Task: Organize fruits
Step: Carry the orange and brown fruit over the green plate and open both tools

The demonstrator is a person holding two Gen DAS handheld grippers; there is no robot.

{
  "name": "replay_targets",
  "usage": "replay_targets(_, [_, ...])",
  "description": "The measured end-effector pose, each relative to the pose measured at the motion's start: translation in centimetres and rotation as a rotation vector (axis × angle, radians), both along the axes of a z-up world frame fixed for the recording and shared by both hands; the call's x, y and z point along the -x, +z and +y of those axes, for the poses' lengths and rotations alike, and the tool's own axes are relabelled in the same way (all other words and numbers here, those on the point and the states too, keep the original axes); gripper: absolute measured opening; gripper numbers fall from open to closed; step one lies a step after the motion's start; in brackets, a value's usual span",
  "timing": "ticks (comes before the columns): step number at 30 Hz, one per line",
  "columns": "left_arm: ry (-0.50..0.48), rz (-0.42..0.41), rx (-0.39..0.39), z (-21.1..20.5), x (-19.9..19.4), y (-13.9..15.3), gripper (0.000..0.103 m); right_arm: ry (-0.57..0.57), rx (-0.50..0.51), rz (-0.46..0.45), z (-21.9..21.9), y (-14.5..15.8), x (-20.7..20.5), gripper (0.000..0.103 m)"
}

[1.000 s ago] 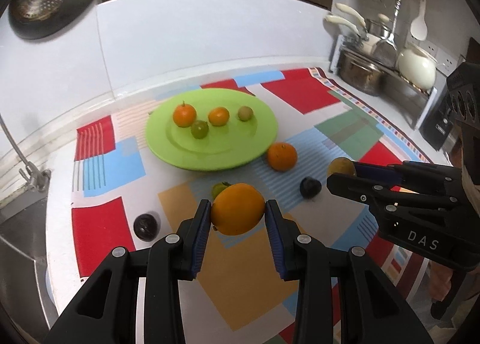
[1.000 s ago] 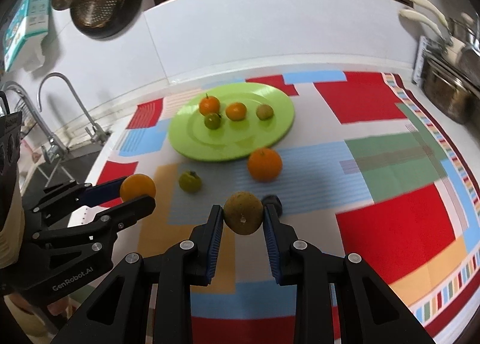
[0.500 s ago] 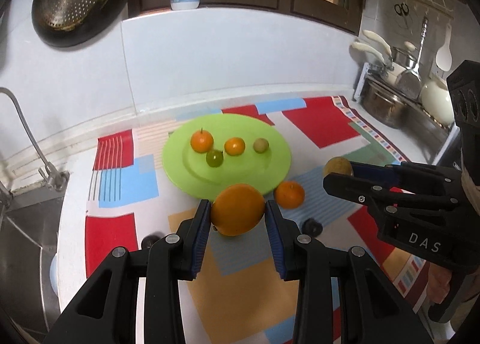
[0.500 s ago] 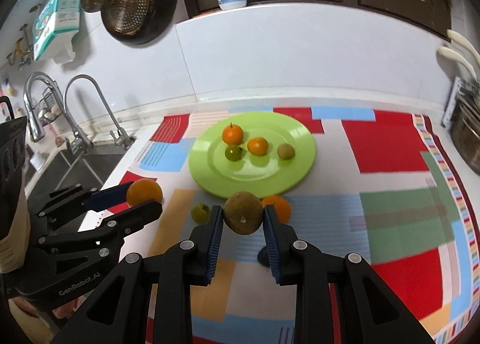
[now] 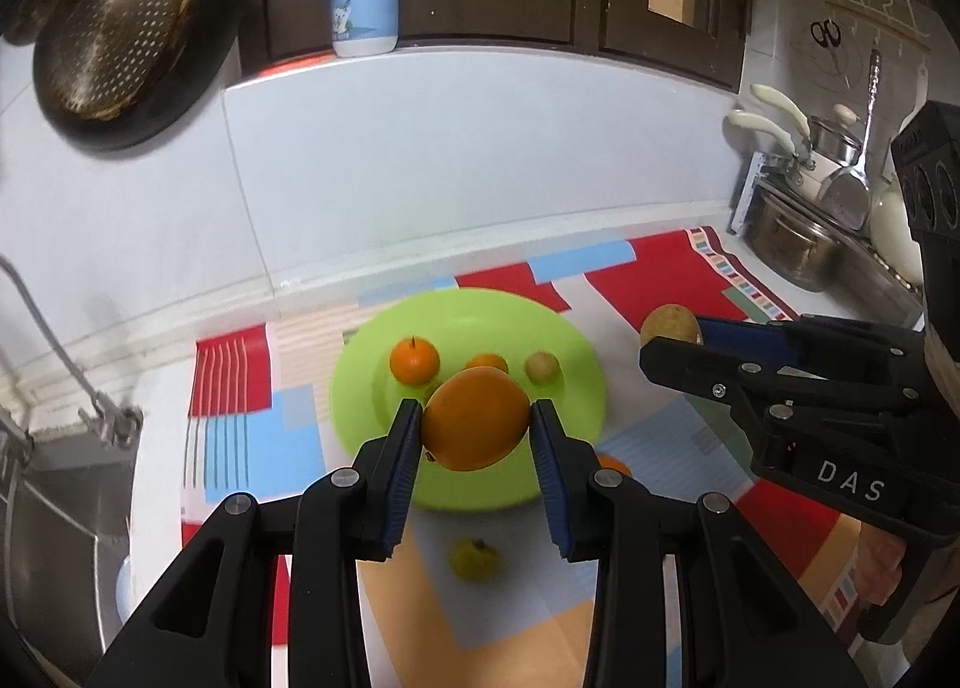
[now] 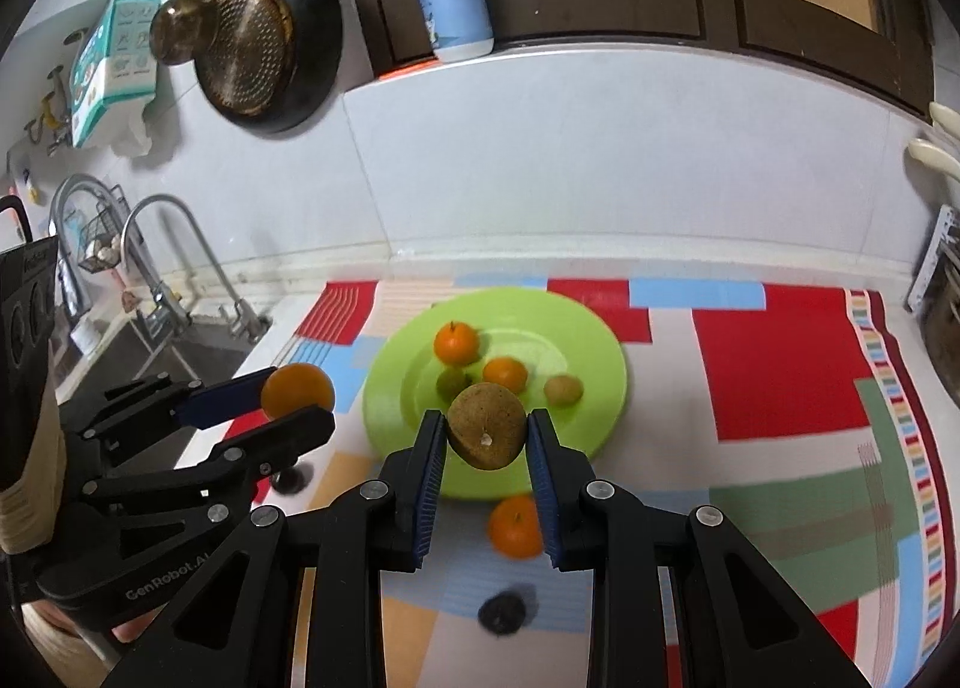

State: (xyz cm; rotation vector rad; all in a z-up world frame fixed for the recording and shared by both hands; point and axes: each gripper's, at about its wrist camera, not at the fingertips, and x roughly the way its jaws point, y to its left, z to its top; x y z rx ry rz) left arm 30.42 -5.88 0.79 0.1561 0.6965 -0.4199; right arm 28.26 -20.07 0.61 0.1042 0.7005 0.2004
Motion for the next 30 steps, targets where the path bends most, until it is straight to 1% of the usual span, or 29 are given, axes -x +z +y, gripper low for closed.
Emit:
replay_targets(5, [-0.014,0.003,0.007,-0.4,-2.6,0.1,0.036,-0.007,-0.001,0.001,-0.3,0.2,-2.4,0.029])
replay_targets(12, [-0.041,0.047,0.026,-1.1,-6.7,-0.8,0.036,-0.017,0.017,0.017,-0.8,-0.4,-5.9,0.029])
replay_targets(23, [-0.062,0.100,-0.019,-3.0,-12.5,-4.0,0.036,-0.017,0.023,0.099,-1.6,-3.9,-10.8,0.029])
replay_targets(26, [-0.065,0.125,-0.023,-3.6,-13.7,-5.1,0.036,-0.017,0.022,0.116,-1.9,-4.8,-11.8,0.029])
replay_targets(30, [-0.067,0.142,-0.029,-4.1,-14.5,-5.9,0.036,-0.017,0.019,0.136,-2.4,-5.9,-12.9,0.029])
